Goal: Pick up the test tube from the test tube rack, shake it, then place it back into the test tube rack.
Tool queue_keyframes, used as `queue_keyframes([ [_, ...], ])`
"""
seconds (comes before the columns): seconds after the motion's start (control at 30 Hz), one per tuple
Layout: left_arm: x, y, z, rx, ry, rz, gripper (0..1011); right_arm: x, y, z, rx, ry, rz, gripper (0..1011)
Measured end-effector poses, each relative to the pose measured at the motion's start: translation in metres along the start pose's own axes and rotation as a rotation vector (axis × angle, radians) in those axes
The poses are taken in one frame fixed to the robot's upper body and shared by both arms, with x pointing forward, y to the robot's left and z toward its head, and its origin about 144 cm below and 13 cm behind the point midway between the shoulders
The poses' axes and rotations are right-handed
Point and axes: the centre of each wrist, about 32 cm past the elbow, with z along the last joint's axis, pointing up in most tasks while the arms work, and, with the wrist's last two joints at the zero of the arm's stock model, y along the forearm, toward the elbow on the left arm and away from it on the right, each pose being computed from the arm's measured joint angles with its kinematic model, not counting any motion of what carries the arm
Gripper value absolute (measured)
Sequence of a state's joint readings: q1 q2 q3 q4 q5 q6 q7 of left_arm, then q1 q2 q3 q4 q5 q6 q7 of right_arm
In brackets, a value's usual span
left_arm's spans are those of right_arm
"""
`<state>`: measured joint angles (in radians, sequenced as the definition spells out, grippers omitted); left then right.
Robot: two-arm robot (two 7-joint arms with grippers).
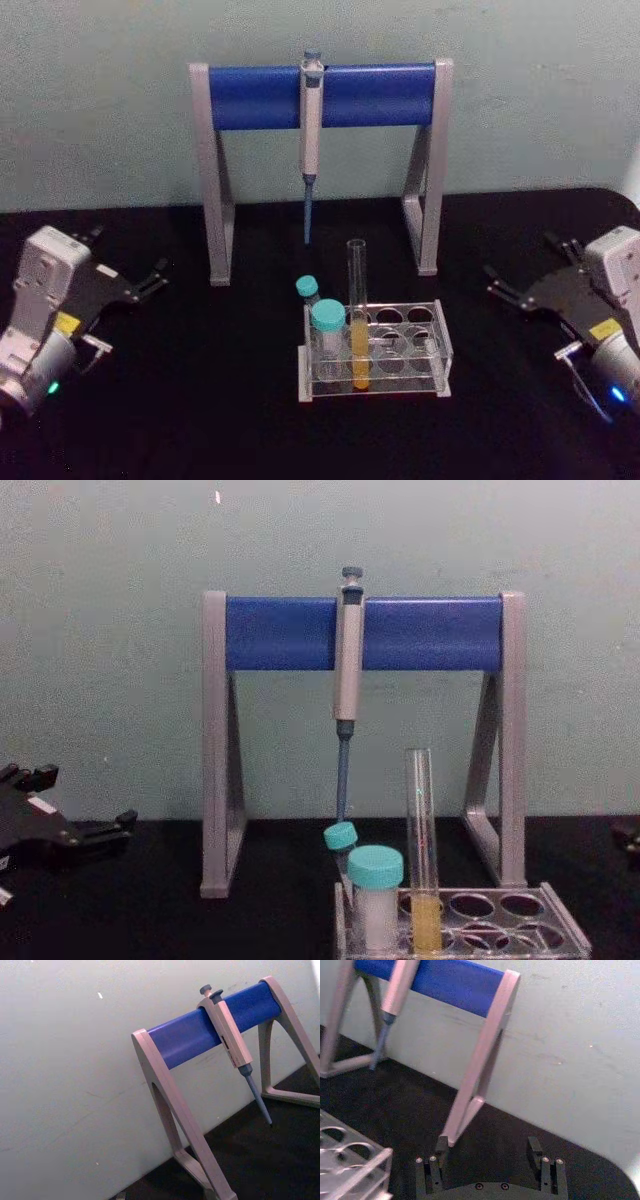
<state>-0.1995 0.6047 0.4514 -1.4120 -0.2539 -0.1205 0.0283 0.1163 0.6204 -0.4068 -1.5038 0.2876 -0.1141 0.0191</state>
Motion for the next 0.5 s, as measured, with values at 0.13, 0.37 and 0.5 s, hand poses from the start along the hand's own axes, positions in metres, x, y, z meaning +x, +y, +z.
queue_keyframes([
  [0.13, 0.000, 0.000, 0.000, 0.000, 0.000, 0.000, 1001, -0.003, -0.011, 0.002, 0.006, 0.061, 0.044, 1000],
  [0.37, 0.000, 0.000, 0.000, 0.000, 0.000, 0.000, 1001, -0.011, -0.025, 0.006, 0.019, 0.171, 0.148, 1000],
  [0.5, 0.000, 0.000, 0.000, 0.000, 0.000, 0.000, 1001, -0.016, -0.030, 0.011, 0.029, 0.226, 0.241, 1000],
])
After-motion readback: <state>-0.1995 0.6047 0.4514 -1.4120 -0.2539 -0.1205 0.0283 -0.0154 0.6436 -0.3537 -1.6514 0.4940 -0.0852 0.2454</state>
